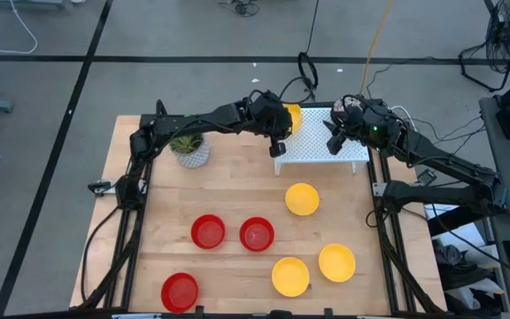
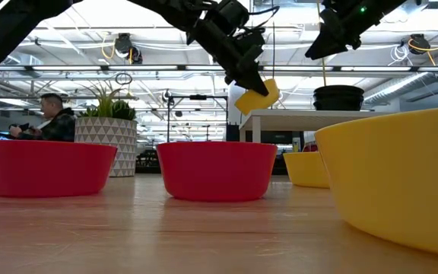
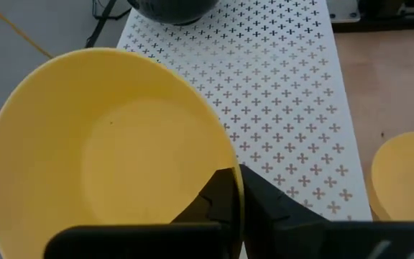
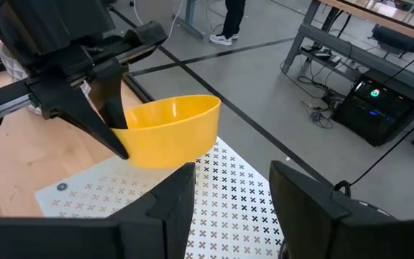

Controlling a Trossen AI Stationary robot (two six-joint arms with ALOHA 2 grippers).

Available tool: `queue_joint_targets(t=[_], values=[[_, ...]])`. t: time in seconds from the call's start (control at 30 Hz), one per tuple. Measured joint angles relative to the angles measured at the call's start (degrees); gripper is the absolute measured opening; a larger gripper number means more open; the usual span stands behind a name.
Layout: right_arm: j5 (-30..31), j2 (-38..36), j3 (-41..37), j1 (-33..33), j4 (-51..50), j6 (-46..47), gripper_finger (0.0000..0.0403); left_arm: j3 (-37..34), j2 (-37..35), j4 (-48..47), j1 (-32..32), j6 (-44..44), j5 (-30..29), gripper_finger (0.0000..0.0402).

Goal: Pick & Place Mini bowls
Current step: Put the yellow bowl on the shelf

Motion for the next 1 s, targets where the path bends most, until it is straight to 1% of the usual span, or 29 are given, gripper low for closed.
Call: queue_joint_targets(t=[0.2,0.63,0.87,0.93,1.0], values=[[0.0,0.0,0.0,0.0,0.0,0.0,0.0169,0.0,0.0,0.4,0.0,0.0,0.0,0.0034],[0.0,0.0,0.0,0.0,0.0,0.0,0.0169,-0.1,0.0,0.5,-0.3,-0.1,-0.7,0.0037],[0.0,0.0,0.0,0.0,0.0,0.0,0.0169,-0.1,0.0,4.2,-0.9,-1.3,-5.1,0.0037],[0.0,0.0,0.0,0.0,-0.4,0.0,0.0169,-0.1,-0.1,5.1,-1.3,-1.4,-5.7,0.0037],[0.0,0.0,0.0,0.0,-1.0,0.0,0.0169,-0.2,-1.3,4.1,-1.6,-1.3,-5.9,0.0037]])
